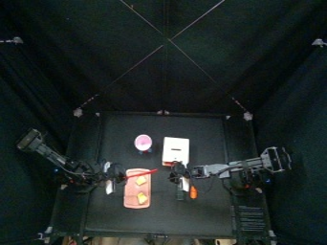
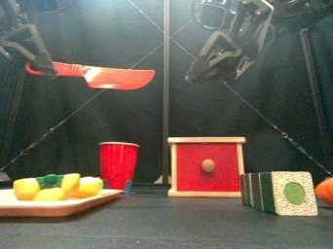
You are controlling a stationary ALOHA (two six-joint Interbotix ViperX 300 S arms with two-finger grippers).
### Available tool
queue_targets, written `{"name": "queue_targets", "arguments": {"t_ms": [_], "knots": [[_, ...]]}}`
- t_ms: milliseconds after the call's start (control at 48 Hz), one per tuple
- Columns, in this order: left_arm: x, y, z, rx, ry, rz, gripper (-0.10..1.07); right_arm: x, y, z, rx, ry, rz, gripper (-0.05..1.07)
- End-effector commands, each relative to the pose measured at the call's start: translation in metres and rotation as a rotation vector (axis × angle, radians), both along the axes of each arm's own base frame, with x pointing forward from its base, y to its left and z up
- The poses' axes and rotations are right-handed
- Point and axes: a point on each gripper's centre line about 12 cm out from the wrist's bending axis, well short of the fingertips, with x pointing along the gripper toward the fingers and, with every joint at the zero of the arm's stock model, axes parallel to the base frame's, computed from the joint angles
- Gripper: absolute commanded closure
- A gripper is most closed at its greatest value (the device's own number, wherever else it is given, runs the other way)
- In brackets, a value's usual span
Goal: Put knife in cup
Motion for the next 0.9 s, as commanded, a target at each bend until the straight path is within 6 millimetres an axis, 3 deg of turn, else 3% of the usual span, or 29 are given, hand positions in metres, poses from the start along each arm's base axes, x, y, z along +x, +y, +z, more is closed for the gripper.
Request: {"name": "queue_targets", "arguments": {"t_ms": [0, 292, 458, 604, 875], "knots": [[0.006, 0.017, 0.025, -0.069, -0.023, 0.134, 0.59, -0.014, -0.003, 0.018, 0.011, -0.093, -0.010, 0.43], [0.004, 0.055, 0.059, -0.140, 0.035, 0.371, 0.59, -0.039, -0.010, 0.023, 0.043, -0.203, -0.046, 0.43], [0.003, 0.060, 0.074, -0.191, 0.109, 0.339, 0.59, -0.039, -0.012, 0.023, 0.052, -0.211, -0.059, 0.43], [0.004, 0.078, 0.087, -0.221, 0.155, 0.334, 0.59, -0.037, -0.014, 0.022, 0.048, -0.210, -0.063, 0.43], [0.015, 0.127, 0.069, -0.384, 0.351, 0.371, 0.59, -0.037, -0.017, 0.020, 0.048, -0.204, -0.075, 0.43]]}}
